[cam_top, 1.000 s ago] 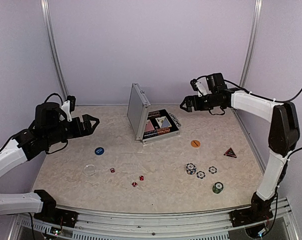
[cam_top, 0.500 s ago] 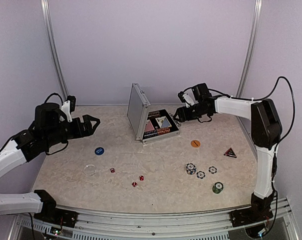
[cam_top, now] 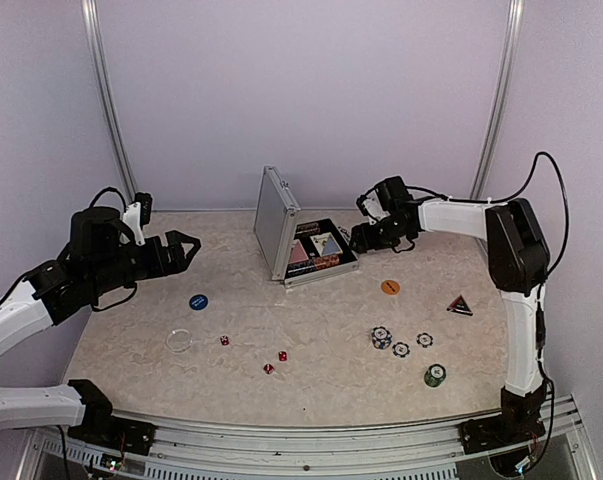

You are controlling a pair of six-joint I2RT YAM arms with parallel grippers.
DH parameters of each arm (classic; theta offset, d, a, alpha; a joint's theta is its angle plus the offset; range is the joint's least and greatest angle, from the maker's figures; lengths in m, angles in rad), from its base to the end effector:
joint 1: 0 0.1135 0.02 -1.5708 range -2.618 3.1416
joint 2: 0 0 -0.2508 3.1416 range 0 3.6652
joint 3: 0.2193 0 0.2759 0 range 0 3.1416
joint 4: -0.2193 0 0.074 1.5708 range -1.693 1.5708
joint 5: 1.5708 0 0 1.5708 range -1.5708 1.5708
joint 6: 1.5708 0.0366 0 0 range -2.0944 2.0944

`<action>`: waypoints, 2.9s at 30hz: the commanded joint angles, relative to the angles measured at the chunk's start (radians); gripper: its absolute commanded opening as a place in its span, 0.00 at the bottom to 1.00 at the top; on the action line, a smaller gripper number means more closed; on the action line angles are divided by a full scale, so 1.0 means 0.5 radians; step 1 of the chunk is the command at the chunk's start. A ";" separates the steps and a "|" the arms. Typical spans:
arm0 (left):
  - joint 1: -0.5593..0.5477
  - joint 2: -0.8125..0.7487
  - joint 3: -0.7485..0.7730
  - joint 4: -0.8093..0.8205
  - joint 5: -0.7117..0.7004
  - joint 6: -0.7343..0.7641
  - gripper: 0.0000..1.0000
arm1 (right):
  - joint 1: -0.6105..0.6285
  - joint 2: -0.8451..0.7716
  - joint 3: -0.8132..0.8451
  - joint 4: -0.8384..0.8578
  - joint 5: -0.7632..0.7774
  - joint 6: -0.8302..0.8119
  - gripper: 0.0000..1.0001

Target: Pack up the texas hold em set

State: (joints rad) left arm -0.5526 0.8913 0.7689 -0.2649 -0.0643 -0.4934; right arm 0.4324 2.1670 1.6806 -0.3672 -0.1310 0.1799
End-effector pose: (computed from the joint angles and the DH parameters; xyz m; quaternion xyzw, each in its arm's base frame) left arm 0.2050 -0.1236 0.2935 0.0066 0.8297 -0.2554 0.4963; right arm 0.4515 0.2136 0.1651 -0.1404 0.9241 0.1640 0.3155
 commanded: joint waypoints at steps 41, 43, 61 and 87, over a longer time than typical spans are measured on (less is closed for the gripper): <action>-0.042 0.050 -0.017 0.038 -0.014 -0.025 0.99 | 0.139 0.264 0.206 -0.390 0.346 -0.142 0.79; -0.042 0.054 -0.012 0.039 -0.011 -0.026 0.99 | 0.154 0.261 0.188 -0.412 0.360 -0.152 0.79; -0.078 0.032 -0.038 0.042 -0.021 -0.040 0.99 | 0.279 0.048 -0.204 -0.363 0.374 -0.071 0.80; -0.202 -0.022 -0.270 0.210 -0.073 -0.237 0.99 | 0.538 -0.198 -0.515 -0.387 0.550 0.112 0.81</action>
State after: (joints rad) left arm -0.6365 0.8909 0.6621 -0.2184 -0.0841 -0.5774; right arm 0.6590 2.0811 1.4780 -0.4191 0.1566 0.2306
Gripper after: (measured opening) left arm 0.990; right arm 0.804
